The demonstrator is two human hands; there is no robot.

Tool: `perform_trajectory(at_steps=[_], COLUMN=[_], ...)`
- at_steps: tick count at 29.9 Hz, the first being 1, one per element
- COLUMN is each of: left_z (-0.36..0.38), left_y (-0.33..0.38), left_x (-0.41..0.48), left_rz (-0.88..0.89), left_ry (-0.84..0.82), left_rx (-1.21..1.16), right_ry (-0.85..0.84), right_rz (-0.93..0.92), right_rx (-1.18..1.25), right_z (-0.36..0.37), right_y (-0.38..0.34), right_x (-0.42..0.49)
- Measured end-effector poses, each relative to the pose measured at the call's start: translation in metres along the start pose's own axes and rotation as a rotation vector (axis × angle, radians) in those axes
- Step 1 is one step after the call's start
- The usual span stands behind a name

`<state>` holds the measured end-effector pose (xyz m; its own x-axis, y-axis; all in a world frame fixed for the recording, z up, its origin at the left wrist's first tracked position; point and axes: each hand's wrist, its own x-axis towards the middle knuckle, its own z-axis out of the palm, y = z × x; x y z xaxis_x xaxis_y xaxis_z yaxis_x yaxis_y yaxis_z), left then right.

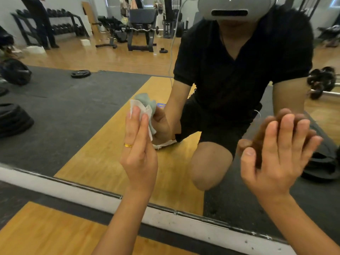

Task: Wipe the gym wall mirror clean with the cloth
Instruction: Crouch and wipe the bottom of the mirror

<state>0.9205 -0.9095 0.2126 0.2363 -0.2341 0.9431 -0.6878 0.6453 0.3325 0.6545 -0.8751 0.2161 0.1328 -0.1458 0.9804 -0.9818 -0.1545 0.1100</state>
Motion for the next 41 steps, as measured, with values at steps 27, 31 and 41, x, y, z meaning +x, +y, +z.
perform_trajectory(at_steps=[27, 31, 41], left_z=[-0.070, -0.063, -0.082], left_y=[-0.153, -0.135, -0.188], left_x=[0.016, -0.005, 0.013], left_rz=[0.156, 0.306, 0.204], left_ry=[0.048, -0.113, 0.097], left_rx=[0.039, 0.017, 0.099], right_ry=[-0.059, -0.033, -0.079], right_rz=[-0.019, 0.023, 0.002], right_rx=[0.277, 0.307, 0.337], right_z=[0.088, 0.088, 0.082], right_y=[-0.222, -0.227, -0.222], right_x=[-0.002, 0.000, 0.001])
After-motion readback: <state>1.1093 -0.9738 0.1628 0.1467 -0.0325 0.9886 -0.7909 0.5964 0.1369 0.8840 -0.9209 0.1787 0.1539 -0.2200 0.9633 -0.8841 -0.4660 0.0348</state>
